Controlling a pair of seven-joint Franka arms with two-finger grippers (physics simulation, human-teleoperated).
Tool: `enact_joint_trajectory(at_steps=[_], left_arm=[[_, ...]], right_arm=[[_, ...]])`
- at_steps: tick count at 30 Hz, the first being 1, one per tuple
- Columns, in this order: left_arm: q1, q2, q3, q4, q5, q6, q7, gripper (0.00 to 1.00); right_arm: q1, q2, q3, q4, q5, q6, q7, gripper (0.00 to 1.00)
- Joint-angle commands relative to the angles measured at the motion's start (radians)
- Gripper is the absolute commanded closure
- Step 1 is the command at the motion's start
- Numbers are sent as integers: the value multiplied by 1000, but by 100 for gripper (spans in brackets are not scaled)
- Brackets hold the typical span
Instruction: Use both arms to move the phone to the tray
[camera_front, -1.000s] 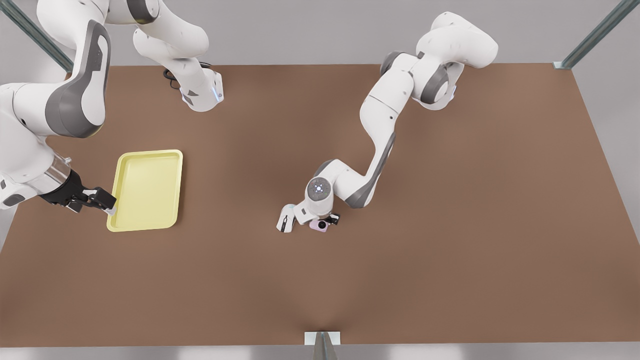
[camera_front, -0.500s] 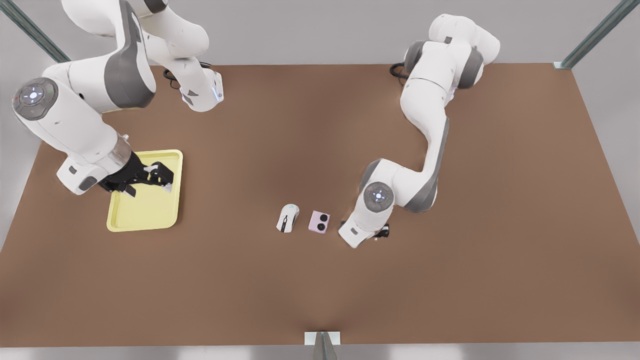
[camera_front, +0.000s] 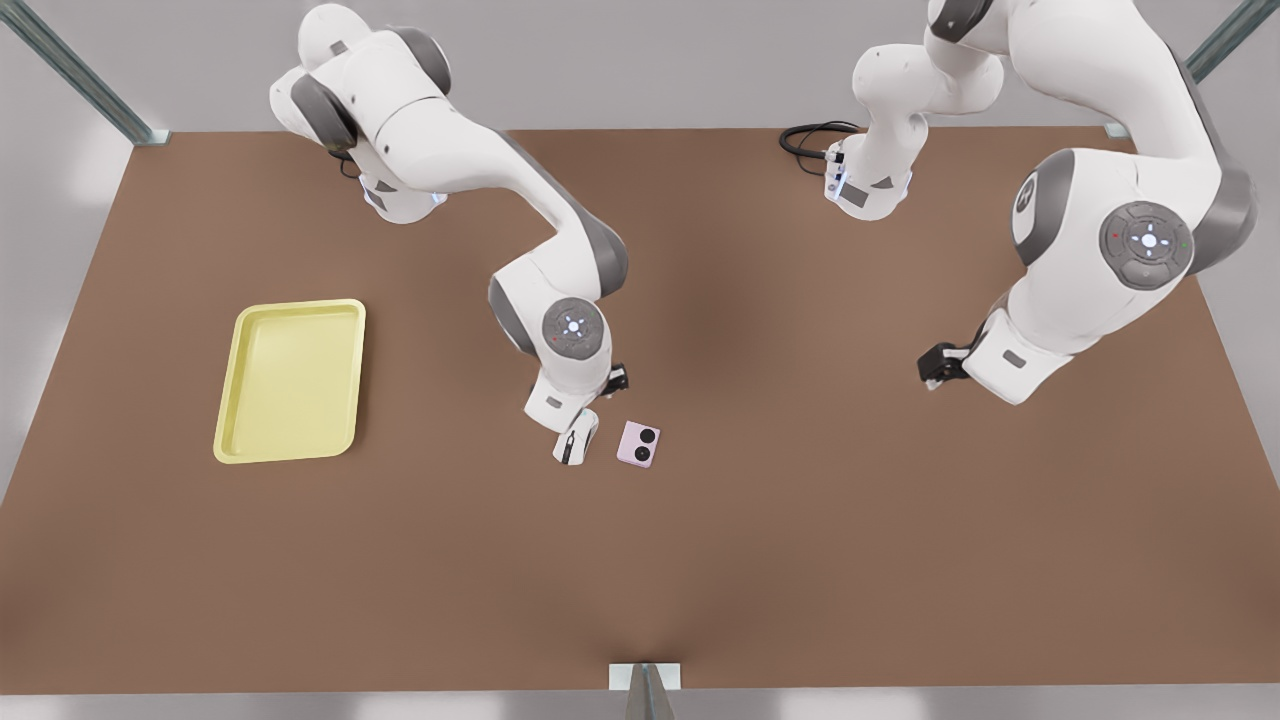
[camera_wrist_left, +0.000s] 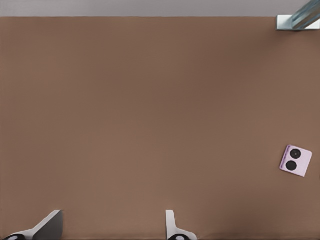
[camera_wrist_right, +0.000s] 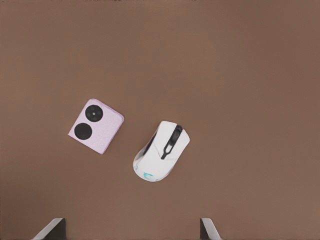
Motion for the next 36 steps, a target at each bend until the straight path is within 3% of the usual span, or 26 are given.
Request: enact_joint_trajectory(at_steps=[1, 8, 20, 36], left_arm=[[3, 8, 0, -1, 23, -29, 180, 0], [4, 42, 8, -1, 21, -25, 188, 0], [4, 72, 9, 7, 15, -21, 188, 0], [4, 98, 9, 10, 17, -11, 185, 0]], right_arm=[[14, 56, -2, 27, 16, 93, 616, 0], [36, 171, 9, 102, 15, 197, 846, 0], [36, 183, 5, 66, 1, 277, 741, 0], [45, 311, 9, 75, 1, 392, 653, 0]])
